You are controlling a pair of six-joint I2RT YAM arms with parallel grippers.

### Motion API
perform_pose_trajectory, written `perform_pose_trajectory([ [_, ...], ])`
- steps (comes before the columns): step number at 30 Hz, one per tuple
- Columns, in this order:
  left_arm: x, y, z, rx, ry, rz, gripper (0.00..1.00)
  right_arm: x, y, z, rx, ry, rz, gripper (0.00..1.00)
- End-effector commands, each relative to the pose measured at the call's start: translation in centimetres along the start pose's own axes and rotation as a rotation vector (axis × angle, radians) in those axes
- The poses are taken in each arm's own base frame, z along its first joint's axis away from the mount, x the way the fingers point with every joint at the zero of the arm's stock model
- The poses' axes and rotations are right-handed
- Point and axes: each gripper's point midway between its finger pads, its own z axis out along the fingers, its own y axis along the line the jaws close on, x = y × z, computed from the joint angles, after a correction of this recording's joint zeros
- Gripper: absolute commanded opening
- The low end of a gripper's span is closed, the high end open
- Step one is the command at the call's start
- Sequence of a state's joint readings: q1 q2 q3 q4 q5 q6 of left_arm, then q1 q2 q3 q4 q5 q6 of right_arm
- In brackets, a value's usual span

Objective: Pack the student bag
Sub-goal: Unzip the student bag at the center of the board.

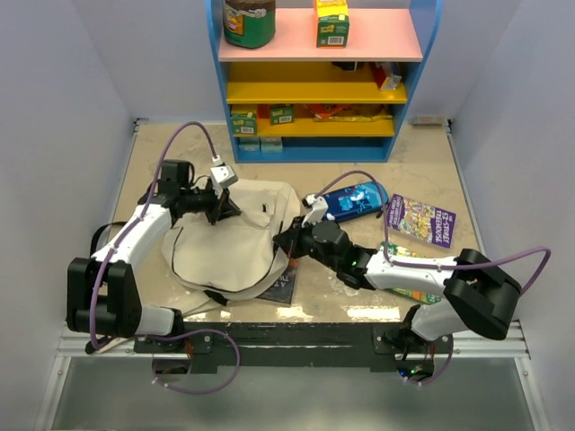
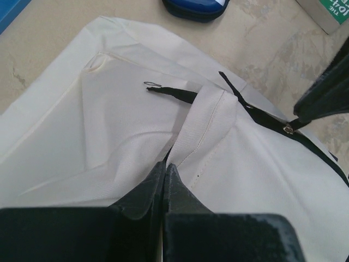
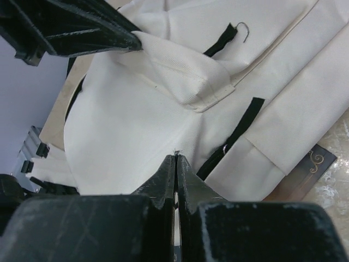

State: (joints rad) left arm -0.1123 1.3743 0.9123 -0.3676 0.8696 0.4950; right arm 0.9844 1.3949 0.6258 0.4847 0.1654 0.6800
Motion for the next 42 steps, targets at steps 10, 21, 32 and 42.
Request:
perform_pose_trajectory([
  [10, -3.3, 2.6, 1.2, -0.207, -0.089, -0.035, 0.00, 0.8, 6.5, -1.9, -0.123, 0.015, -0.061, 0.00],
  [21, -3.6, 4.3, 1.6, -0.356, -0.087, -0.084, 0.00, 3.4, 10.0, -2.3, -0.160, 0.077, -0.134, 0.00],
  [32, -3.9, 4.7, 1.9, -0.460, -0.085, -0.099, 0.00, 4.5, 11.5, 0.4, -0.073, 0.106, -0.182, 0.00],
  [42, -5.7, 5.2, -0.4, -0.529, -0.076, -0.112, 0.00, 0.0, 4.0, -2.4, 0.142, 0.008, -0.067, 0.00],
])
